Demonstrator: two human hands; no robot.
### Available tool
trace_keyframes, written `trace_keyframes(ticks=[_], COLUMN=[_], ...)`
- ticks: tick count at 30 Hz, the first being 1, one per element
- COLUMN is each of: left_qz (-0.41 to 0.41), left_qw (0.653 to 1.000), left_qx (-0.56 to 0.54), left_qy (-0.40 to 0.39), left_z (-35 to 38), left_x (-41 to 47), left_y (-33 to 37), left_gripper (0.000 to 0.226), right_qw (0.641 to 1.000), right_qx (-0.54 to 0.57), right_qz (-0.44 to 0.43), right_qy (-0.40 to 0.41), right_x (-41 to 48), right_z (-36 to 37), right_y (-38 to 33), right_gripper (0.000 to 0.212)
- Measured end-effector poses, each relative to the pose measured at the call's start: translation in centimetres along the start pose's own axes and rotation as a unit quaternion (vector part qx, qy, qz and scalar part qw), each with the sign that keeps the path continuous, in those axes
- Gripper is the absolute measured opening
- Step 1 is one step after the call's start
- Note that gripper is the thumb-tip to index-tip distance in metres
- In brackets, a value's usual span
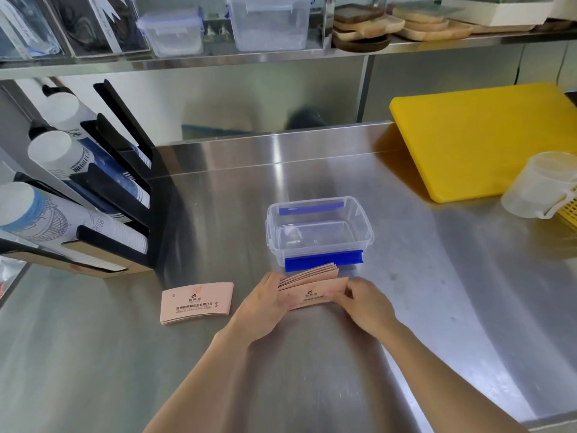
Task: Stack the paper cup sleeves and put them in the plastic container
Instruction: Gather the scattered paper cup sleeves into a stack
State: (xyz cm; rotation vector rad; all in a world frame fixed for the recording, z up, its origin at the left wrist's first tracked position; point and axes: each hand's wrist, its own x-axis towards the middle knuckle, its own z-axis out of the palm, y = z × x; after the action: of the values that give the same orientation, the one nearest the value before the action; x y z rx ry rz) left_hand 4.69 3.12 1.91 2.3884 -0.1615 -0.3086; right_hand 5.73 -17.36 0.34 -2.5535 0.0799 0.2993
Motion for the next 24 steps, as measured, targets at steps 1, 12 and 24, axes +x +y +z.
trace_keyframes(ticks=[1,12,24], left_qz=[-0.001,-0.025,-0.147], left_qw=[1.0,0.997,0.965], left_qx=[0.008,-0.042,-0.17], left_qy=[0.0,0.06,0.134], left_z=[0.1,0.8,0.6], left_x=[0.1,0.1,-1.1], left_y=[0.0,-0.6,-2.6], left_gripper=[0.028,0.031,0.024], right_qw=[1.0,0.978,0.93], right_qx=[-0.011,0.186,0.367], right_qz=[0.006,-0.072,0.021], right_qy=[-0.01,-0.059,-0.021], right_x=[0.1,-0.6,-0.8], right_z=[0.5,-0.7,1.1], right_y=[-0.4,-0.8,-1.6], right_gripper=[0.042,0.022,0.023])
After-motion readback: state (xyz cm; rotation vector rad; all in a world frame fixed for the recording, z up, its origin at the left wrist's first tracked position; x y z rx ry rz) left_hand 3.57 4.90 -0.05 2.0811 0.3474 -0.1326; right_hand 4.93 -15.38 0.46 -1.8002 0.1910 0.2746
